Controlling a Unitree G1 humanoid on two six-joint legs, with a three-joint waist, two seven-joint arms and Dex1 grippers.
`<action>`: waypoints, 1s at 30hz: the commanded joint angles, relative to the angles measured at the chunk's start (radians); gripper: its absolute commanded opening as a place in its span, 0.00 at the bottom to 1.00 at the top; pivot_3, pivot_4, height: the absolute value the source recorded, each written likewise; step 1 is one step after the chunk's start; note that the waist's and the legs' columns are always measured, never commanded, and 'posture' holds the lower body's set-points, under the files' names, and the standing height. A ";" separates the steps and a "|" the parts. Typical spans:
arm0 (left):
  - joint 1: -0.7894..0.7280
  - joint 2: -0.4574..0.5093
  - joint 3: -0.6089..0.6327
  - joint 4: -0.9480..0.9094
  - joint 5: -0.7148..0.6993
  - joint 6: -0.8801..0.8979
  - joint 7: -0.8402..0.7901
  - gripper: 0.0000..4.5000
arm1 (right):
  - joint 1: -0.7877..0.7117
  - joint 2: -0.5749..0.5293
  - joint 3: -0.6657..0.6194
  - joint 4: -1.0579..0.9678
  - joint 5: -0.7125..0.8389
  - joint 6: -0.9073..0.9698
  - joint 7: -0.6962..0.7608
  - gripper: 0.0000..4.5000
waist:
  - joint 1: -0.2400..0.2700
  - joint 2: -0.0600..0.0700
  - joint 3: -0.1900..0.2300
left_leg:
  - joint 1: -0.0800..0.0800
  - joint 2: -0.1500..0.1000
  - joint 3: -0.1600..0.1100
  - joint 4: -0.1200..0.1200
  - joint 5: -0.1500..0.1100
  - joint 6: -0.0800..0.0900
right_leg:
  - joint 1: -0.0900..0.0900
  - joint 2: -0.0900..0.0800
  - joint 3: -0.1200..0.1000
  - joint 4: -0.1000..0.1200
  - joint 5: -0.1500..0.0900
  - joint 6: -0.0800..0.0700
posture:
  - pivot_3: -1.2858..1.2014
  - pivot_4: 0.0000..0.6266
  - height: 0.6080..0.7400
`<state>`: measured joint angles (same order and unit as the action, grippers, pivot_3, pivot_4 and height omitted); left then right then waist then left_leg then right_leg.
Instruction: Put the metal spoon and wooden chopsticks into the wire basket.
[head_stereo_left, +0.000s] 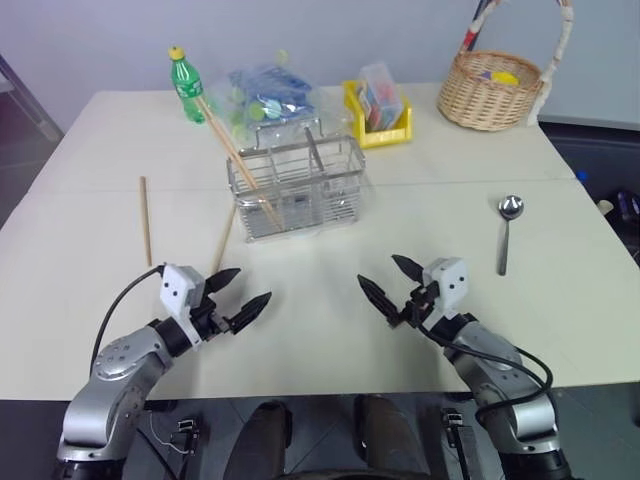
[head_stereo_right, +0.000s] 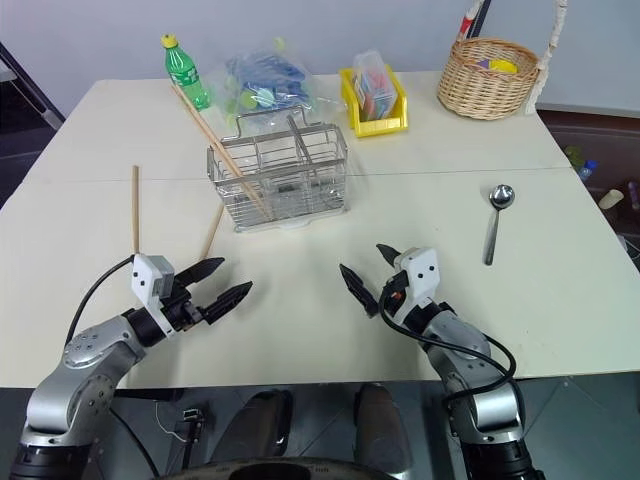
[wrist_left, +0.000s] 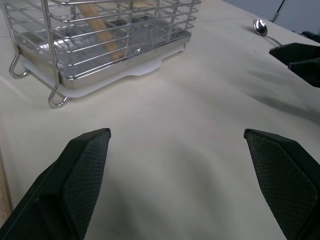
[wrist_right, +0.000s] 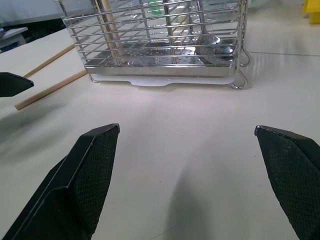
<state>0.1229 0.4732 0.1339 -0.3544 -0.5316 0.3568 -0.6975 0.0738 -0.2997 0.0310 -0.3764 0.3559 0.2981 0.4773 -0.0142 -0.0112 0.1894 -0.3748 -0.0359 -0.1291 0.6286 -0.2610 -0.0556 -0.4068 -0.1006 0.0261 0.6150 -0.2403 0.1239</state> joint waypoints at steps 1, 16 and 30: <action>-0.007 0.002 0.010 -0.013 0.003 -0.021 -0.001 1.00 | -0.012 0.009 0.001 -0.009 -0.002 -0.019 -0.001 0.99 | 0.000 0.000 0.000 | 0.000 0.000 0.000 0.000 0.000 0.000 | 0.000 0.000 0.000 0.000 0.000 0.000 | 0.52 0.24 1.00; -0.018 -0.002 0.011 -0.021 -0.003 -0.014 0.005 1.00 | -0.033 0.014 -0.002 0.012 -0.010 -0.024 0.002 0.99 | 0.000 0.000 0.000 | 0.000 0.000 0.000 0.000 0.000 0.000 | 0.000 0.000 0.000 0.000 0.000 0.000 | 0.52 0.24 1.00; -0.020 0.003 0.014 -0.037 -0.009 -0.003 0.013 1.00 | -0.042 0.023 0.001 0.021 -0.020 -0.027 0.002 0.99 | 0.000 0.000 0.000 | 0.000 0.000 0.000 0.000 0.000 0.000 | 0.000 0.000 0.000 0.000 0.000 0.000 | 0.52 0.24 1.00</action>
<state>0.1075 0.4706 0.1338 -0.3549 -0.5320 0.3624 -0.6865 0.0405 -0.2836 0.0331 -0.3460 0.3362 0.2961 0.4775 -0.0145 -0.0112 0.1894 -0.3748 -0.0359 -0.1290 0.6286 -0.2610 -0.0556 -0.4068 -0.1006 0.0261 0.6151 -0.2403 0.1240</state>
